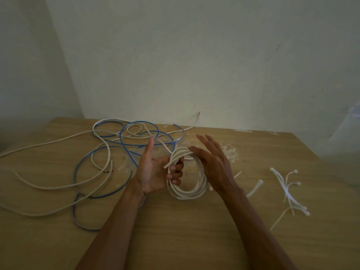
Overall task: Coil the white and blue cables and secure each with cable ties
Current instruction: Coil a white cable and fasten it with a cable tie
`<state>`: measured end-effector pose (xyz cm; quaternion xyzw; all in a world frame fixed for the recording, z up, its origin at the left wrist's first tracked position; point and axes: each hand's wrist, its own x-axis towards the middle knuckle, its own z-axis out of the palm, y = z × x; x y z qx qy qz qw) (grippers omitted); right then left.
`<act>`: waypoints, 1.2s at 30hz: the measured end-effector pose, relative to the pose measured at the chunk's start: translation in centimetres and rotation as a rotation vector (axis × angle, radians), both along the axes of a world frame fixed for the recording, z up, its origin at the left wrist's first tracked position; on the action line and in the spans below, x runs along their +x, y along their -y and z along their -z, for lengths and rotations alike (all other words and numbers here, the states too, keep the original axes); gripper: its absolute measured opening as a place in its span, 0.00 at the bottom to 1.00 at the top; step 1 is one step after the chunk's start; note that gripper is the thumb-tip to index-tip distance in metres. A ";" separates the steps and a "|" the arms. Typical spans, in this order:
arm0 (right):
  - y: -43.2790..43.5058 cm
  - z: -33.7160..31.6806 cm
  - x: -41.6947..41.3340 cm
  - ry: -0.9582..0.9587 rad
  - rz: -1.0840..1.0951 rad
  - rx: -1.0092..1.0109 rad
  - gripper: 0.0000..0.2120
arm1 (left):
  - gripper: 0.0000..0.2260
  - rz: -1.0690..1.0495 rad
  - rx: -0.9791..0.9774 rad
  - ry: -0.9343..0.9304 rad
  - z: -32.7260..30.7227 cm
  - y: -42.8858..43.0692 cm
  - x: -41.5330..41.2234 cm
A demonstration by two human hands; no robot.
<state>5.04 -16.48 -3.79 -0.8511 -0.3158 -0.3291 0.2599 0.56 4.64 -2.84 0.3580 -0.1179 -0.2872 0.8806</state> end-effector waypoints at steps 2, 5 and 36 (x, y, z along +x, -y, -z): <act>-0.1 -0.2 -0.2 0.010 -0.041 -0.016 0.13 | 0.37 -0.001 0.058 0.034 -0.1 0.0 -0.1; -0.7 -0.1 -0.8 -0.004 -0.074 -0.030 0.19 | 0.19 -0.054 0.243 0.097 -0.4 0.4 -0.3; -1.0 -1.9 -0.7 -0.325 0.307 -0.338 0.06 | 0.24 -0.255 0.711 -0.014 -1.2 4.9 -0.6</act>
